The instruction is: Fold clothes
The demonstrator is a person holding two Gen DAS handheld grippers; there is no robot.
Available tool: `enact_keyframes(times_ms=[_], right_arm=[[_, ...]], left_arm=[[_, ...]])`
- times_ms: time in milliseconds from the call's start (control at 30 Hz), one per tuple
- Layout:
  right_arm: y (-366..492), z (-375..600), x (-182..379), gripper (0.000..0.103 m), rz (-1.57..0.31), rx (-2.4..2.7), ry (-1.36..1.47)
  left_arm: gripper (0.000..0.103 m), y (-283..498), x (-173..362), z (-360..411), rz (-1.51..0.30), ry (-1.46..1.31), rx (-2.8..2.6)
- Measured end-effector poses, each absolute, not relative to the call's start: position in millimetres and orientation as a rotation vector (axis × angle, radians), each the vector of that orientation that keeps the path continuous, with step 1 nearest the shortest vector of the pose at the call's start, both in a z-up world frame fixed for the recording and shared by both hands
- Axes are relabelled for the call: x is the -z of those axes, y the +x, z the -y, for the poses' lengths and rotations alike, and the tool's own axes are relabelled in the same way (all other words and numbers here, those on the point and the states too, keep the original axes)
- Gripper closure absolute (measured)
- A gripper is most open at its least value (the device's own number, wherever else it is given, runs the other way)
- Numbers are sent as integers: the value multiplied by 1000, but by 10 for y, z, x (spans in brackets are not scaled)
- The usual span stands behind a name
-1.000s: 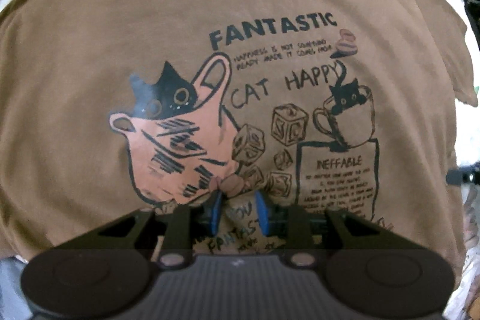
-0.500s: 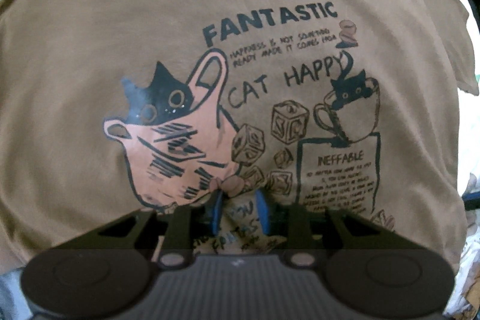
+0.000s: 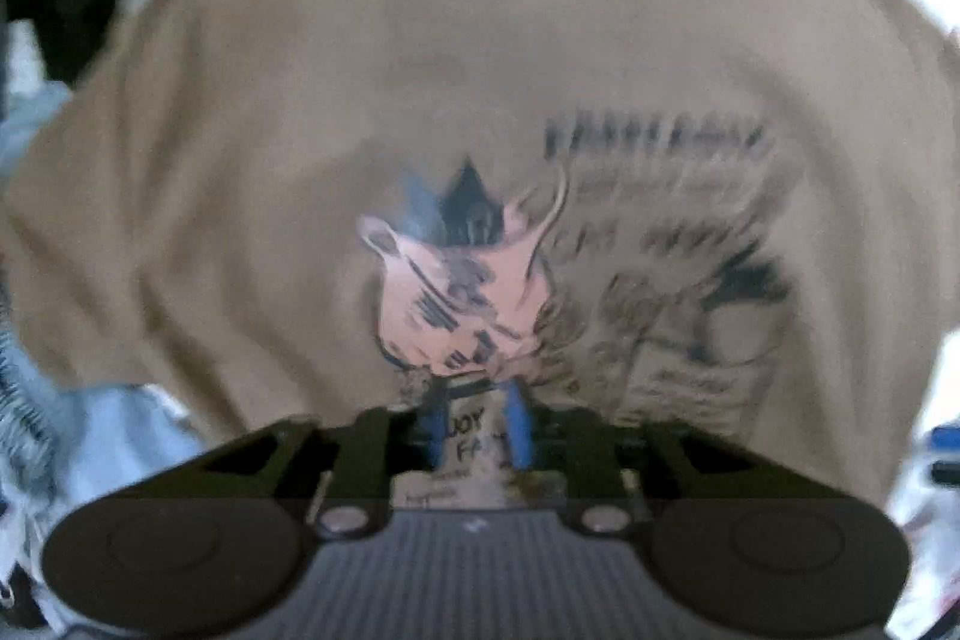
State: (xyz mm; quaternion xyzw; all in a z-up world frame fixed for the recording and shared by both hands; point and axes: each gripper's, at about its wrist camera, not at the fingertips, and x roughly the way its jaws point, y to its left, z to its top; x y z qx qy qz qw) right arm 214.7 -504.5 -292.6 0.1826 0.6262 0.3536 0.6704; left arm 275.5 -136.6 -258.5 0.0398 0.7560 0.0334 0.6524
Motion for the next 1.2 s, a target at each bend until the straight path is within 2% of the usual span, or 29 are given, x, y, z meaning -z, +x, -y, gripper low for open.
enact_keyframes(times_ms=[100, 167, 400, 467, 500, 533, 633, 733, 800, 833, 900, 933, 1133, 1200], right_arm=[[2080, 5271, 2687, 75, -1373, -766, 401], [2042, 5355, 2606, 68, -1356, -745, 465], [1726, 5404, 2405, 68, -1343, -669, 535], [1515, 5430, 2324, 67, -1340, -645, 549], [1436, 5396, 2326, 65, -1346, -659, 546], [1358, 5362, 2327, 58, -1352, -673, 542], [1145, 5200, 2409, 57, -1361, -752, 510], [973, 5022, 2556, 57, -1332, -786, 411], [880, 4956, 2684, 57, -1328, -796, 454], [846, 4925, 2739, 57, -1344, -771, 475], [775, 4891, 2801, 57, -1358, -723, 513], [738, 4888, 2811, 57, -1357, -701, 530], [473, 4749, 2845, 57, -1334, -570, 557], [402, 4618, 2848, 57, -1332, -538, 540]], left_arm=[[63, 2664, 2188, 1282, -1701, 114, -113], [63, 2602, 1923, 1226, -1691, 129, -137], [62, 2597, 848, 848, -1667, 111, -320], [61, 2518, 701, 891, -1672, 129, -316], [61, 2454, 730, 875, -1669, 127, -318], [61, 2389, 758, 859, -1666, 125, -321], [62, 2335, 1069, 799, -1633, 70, -326], [63, 2143, 1159, 691, -1599, -38, -393], [66, 2050, 1122, 681, -1614, -49, -405], [65, 2019, 1076, 688, -1618, -37, -401], [51, 2018, 1023, 675, -1611, -51, -370], [50, 2039, 1052, 654, -1605, -76, -353], [54, 2054, 1584, 552, -1539, -165, -271], [62, 2006, 1834, 481, -1555, -185, -265]])
